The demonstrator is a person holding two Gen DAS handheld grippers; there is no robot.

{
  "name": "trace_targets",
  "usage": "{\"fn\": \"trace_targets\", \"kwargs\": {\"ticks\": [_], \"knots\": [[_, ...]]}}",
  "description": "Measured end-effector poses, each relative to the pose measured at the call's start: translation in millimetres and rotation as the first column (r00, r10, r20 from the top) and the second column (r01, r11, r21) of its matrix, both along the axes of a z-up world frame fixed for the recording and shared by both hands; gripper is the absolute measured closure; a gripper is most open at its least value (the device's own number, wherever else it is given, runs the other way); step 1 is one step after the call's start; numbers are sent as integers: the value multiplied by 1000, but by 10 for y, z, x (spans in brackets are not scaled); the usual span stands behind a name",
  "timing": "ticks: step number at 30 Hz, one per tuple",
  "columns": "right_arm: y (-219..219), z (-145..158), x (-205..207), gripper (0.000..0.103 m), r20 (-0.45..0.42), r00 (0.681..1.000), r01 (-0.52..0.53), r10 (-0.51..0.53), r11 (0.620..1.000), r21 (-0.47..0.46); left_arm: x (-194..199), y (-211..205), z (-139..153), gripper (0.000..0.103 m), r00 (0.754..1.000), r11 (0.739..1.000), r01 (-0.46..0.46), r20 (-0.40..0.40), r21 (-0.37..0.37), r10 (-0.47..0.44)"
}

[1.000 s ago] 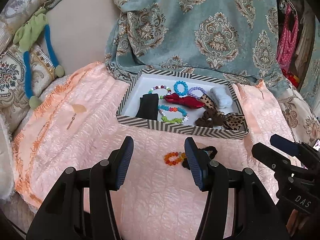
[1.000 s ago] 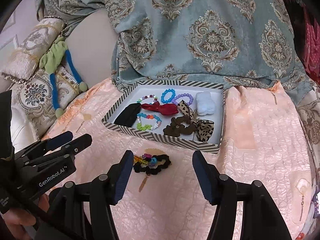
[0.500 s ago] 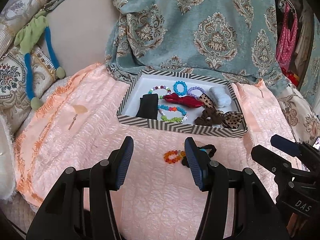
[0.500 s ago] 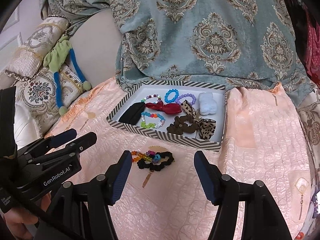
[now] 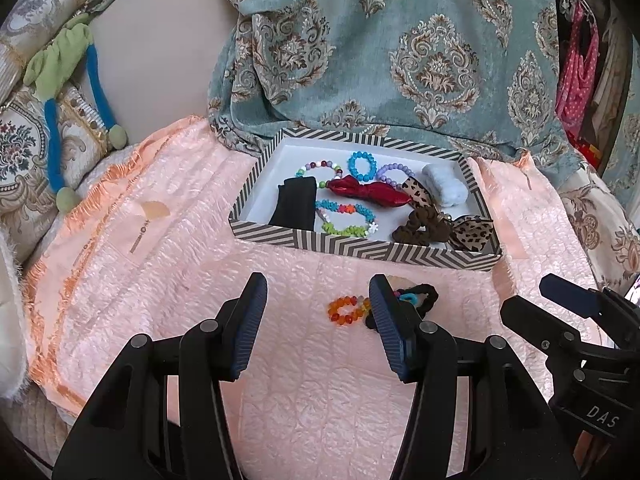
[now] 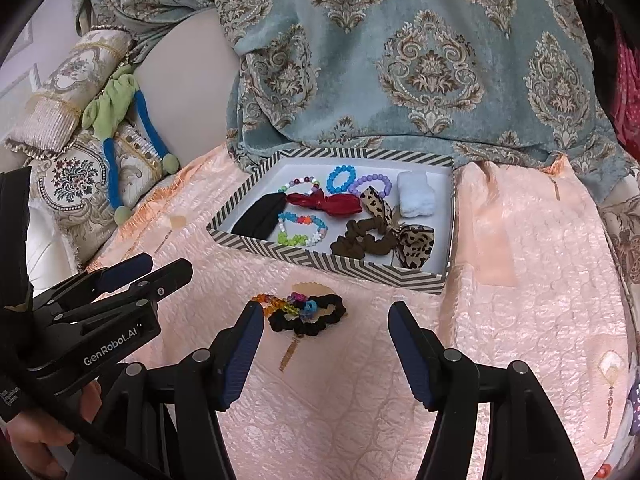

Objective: Organize jewelry
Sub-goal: 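Move both tools back over the orange bracelet and black scrunchie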

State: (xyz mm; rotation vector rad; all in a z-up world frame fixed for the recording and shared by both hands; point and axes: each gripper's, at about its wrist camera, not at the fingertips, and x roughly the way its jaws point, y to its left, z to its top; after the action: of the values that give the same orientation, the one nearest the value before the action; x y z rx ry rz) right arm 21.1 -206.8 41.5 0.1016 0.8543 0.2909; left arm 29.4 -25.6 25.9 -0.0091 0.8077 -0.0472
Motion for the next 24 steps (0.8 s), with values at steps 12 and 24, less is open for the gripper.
{"fn": "trace_targets", "kwargs": {"ticks": [12,24], "knots": [[-14,-253,74,41,-52,998,-21,21,1000,0,201,264,-162,50,997,998,-37,-74,-54,33],[-42,-649,278,51,-122,992,-37,39,999,20,350,243,-458,47,986,995,6,-165,-98,-22]]}}
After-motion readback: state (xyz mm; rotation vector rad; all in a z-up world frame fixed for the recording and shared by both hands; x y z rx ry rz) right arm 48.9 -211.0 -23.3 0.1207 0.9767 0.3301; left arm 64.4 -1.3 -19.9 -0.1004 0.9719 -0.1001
